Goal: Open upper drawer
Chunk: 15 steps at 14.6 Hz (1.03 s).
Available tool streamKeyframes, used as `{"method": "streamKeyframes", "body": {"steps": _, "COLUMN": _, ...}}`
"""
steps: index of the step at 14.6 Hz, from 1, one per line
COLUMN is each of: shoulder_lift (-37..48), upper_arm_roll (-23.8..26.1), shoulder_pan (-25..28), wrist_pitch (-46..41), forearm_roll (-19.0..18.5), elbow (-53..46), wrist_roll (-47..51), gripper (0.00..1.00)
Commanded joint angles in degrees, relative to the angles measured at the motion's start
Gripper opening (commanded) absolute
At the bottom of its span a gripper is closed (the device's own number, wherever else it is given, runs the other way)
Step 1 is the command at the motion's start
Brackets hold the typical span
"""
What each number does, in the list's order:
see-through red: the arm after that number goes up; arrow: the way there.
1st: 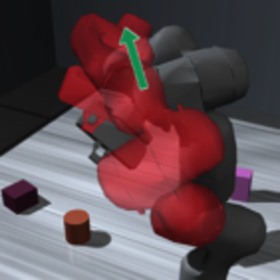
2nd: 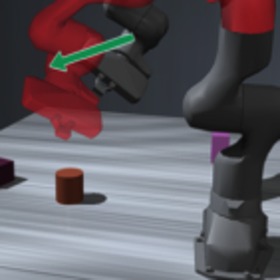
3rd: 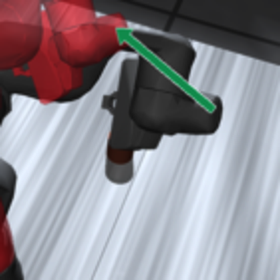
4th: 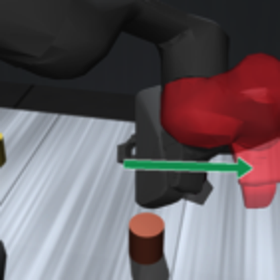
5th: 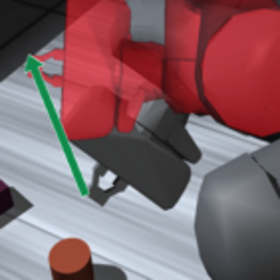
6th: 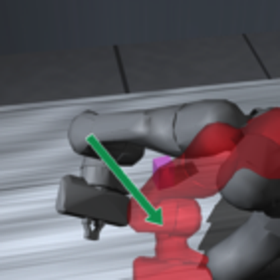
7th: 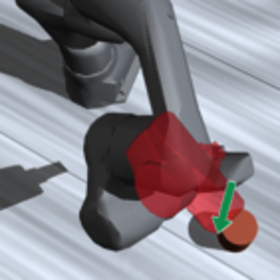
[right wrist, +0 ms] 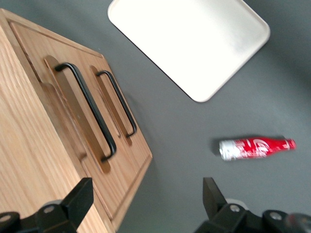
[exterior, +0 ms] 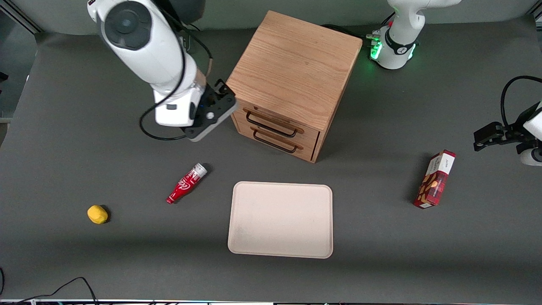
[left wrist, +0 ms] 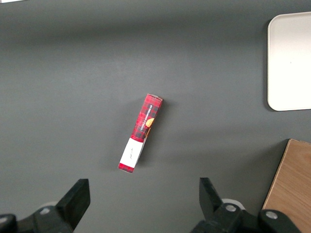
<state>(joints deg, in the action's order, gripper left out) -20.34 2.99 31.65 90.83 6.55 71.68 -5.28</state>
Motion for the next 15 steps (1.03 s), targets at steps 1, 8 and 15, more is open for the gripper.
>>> {"method": "streamKeyframes", "body": {"steps": 1, "shoulder_lift": -4.08, "upper_arm_roll": 1.93, "shoulder_pan": -0.01, "wrist_pitch": 2.59, "forearm_roll": 1.19, "elbow": -2.51, "wrist_roll": -1.30, "gripper": 1.00}}
{"method": "streamKeyframes", "body": {"steps": 8, "shoulder_lift": -8.83, "upper_arm_roll": 3.78, "shoulder_pan": -0.01, "wrist_pitch": 7.60, "forearm_roll": 1.19, "elbow": -2.16, "wrist_roll": -11.05, "gripper": 1.00}}
{"method": "streamKeyframes", "body": {"steps": 15, "shoulder_lift": -11.12, "upper_arm_roll": 5.63, "shoulder_pan": -0.44, "wrist_pitch": 8.57, "forearm_roll": 5.31, "elbow": -1.54, "wrist_roll": -16.85, "gripper": 1.00}}
